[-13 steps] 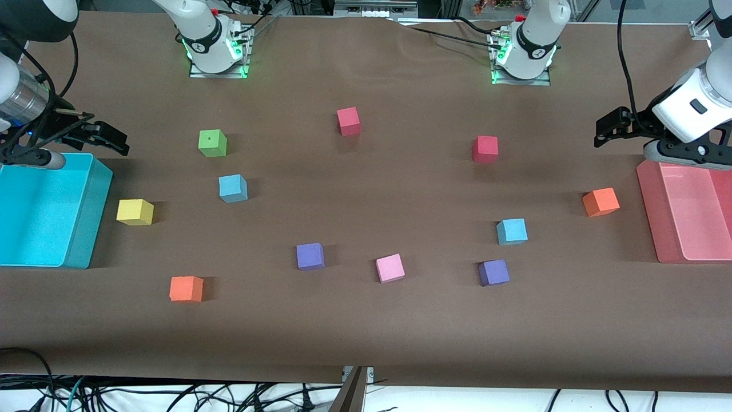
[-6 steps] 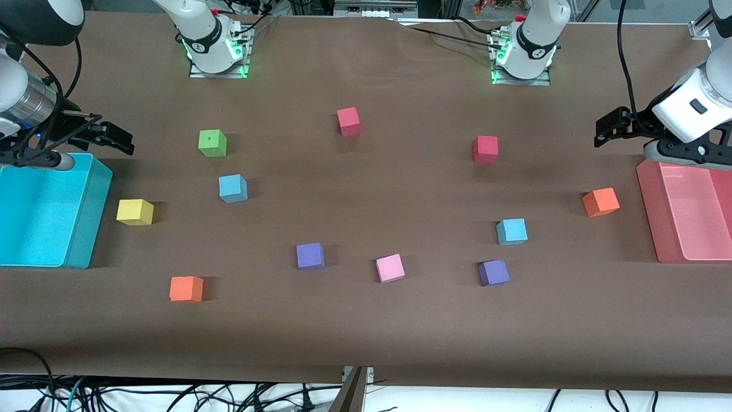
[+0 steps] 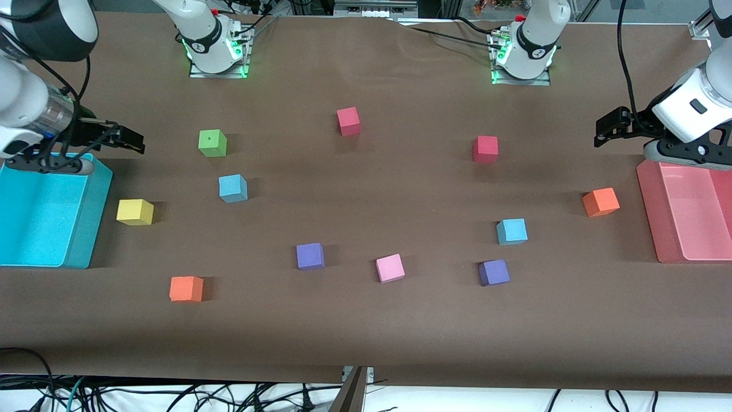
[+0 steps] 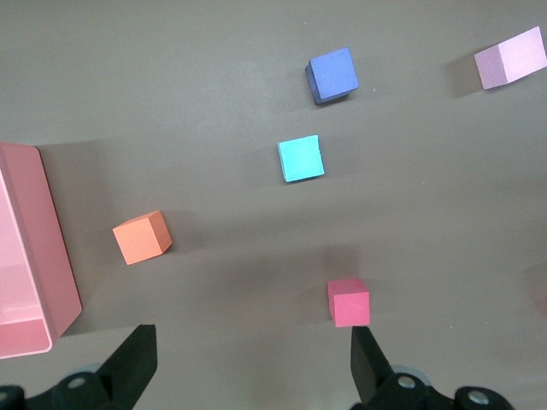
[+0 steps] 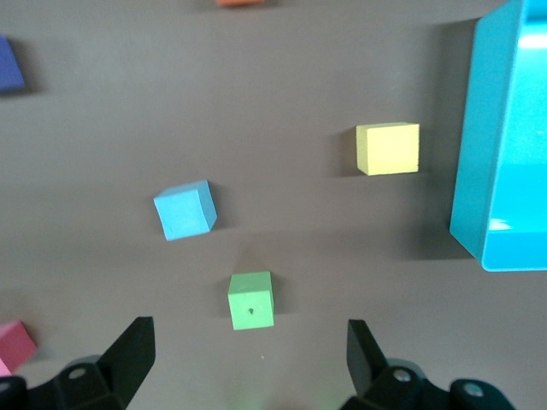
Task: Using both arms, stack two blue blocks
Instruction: 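Reach the right gripper to the cyan cube beside the green cube and grasp it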
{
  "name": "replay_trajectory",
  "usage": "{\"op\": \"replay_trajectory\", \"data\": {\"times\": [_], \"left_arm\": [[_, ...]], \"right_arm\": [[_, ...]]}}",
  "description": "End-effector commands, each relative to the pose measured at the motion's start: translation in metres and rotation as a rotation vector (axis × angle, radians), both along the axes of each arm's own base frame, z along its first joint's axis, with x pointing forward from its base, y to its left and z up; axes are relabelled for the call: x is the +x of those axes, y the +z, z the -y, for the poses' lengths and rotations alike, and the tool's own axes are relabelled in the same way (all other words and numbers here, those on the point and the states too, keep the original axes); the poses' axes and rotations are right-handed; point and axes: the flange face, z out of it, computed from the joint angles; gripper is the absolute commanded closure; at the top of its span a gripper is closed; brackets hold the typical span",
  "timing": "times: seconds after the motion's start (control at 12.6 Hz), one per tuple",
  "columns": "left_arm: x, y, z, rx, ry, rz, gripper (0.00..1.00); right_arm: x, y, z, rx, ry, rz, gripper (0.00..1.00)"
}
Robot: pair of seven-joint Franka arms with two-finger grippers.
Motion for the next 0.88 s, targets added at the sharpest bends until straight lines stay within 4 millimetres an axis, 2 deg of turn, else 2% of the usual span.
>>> {"op": "replay_trajectory", "data": {"times": [0.0, 0.24, 0.56, 0.72, 0.8], "left_arm": [[0.002, 0.007, 0.003, -0.022, 0.011, -0.007, 0.00], [0.002, 0.006, 0.003, -0.022, 0.011, -0.009, 0.00], [0.002, 0.006, 0.003, -0.022, 0.011, -0.010, 0.00], [0.002, 0.006, 0.003, -0.022, 0.011, -0.010, 0.00], [0.002, 0.006, 0.003, -0.022, 0.011, -0.010, 0.00]], "right_arm": [[-0.008, -0.016, -0.007, 0.021, 0.087, -0.033, 0.01], [-0.013, -0.047, -0.038, 0.021, 0.147, -0.018, 0.01], [-0.016, -0.101, -0.059, 0.028, 0.185, 0.043, 0.01], [-0.017, -0.134, -0.087, 0.039, 0.221, 0.042, 0.01], [-0.017, -0.150, -0.094, 0.046, 0.233, 0.059, 0.01]]}}
